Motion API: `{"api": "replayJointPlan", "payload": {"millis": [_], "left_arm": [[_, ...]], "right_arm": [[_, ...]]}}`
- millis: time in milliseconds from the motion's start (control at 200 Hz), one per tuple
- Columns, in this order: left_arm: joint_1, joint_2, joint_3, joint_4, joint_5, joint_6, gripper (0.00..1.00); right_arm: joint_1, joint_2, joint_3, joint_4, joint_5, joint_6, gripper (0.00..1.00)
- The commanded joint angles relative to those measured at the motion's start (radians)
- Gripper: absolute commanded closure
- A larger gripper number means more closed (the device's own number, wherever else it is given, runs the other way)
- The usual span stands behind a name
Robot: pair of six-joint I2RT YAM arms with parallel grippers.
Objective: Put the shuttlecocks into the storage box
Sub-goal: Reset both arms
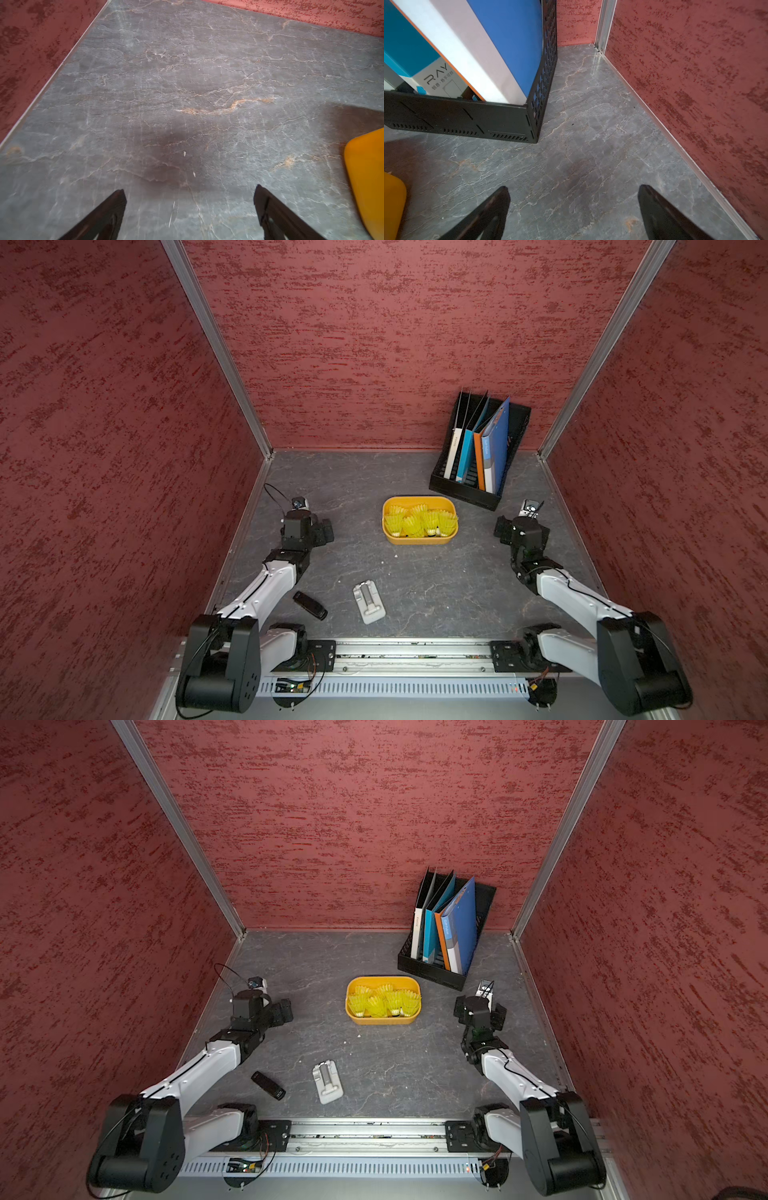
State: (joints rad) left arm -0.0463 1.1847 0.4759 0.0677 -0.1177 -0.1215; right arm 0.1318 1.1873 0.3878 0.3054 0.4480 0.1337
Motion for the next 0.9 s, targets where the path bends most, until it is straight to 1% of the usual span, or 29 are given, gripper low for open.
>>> {"api": "replayJointPlan", "payload": {"millis": [0,90,190,230,296,341,391,441,491,536,576,616,666,701,751,897], "left_arm": [[0.035,0.065,-0.026,0.325,0.069,0.065,0.00],[0.059,0.124,-0.061,0.495,0.093,0.061,0.00],[0.075,0.177,-0.067,0.598,0.116,0.086,0.00],[0.076,0.194,-0.070,0.638,0.118,0.107,0.00],[0.091,0.243,-0.091,0.722,0.121,0.097,0.00],[0.098,0.298,-0.130,0.842,0.122,0.090,0.00],[0.098,0.366,-0.173,1.009,0.130,0.098,0.00],[0.098,0.324,-0.155,0.899,0.128,0.092,0.00],[0.099,0.357,-0.150,0.946,0.130,0.097,0.00],[0.101,0.334,-0.124,0.852,0.118,0.082,0.00],[0.098,0.351,-0.122,0.885,0.104,0.087,0.00],[0.098,0.338,-0.116,0.842,0.107,0.082,0.00],[0.100,0.349,-0.123,0.885,0.111,0.083,0.00],[0.102,0.338,-0.119,0.851,0.113,0.080,0.00],[0.102,0.347,-0.124,0.881,0.113,0.082,0.00],[0.091,0.342,-0.116,0.852,0.093,0.086,0.00]], "right_arm": [[-0.026,0.044,-0.012,0.213,-0.088,-0.041,0.01],[-0.045,0.097,-0.042,0.390,-0.143,-0.058,0.01],[-0.060,0.151,-0.027,0.463,-0.204,-0.103,0.01],[-0.067,0.180,-0.037,0.525,-0.224,-0.118,0.01],[-0.082,0.232,-0.069,0.632,-0.246,-0.113,0.01],[-0.089,0.263,-0.094,0.710,-0.270,-0.112,0.01],[-0.089,0.330,-0.114,0.791,-0.284,-0.116,0.01],[-0.090,0.371,-0.127,0.862,-0.297,-0.127,0.01],[-0.089,0.350,-0.117,0.799,-0.293,-0.119,0.01],[-0.090,0.353,-0.104,0.787,-0.289,-0.120,0.01],[-0.090,0.359,-0.088,0.764,-0.289,-0.120,0.01],[-0.092,0.349,-0.054,0.680,-0.292,-0.116,0.01],[-0.095,0.360,-0.010,0.619,-0.282,-0.113,0.01],[-0.094,0.355,-0.008,0.609,-0.283,-0.112,0.01],[-0.094,0.358,-0.009,0.616,-0.282,-0.112,0.01],[-0.093,0.357,-0.009,0.614,-0.282,-0.113,0.01]]}}
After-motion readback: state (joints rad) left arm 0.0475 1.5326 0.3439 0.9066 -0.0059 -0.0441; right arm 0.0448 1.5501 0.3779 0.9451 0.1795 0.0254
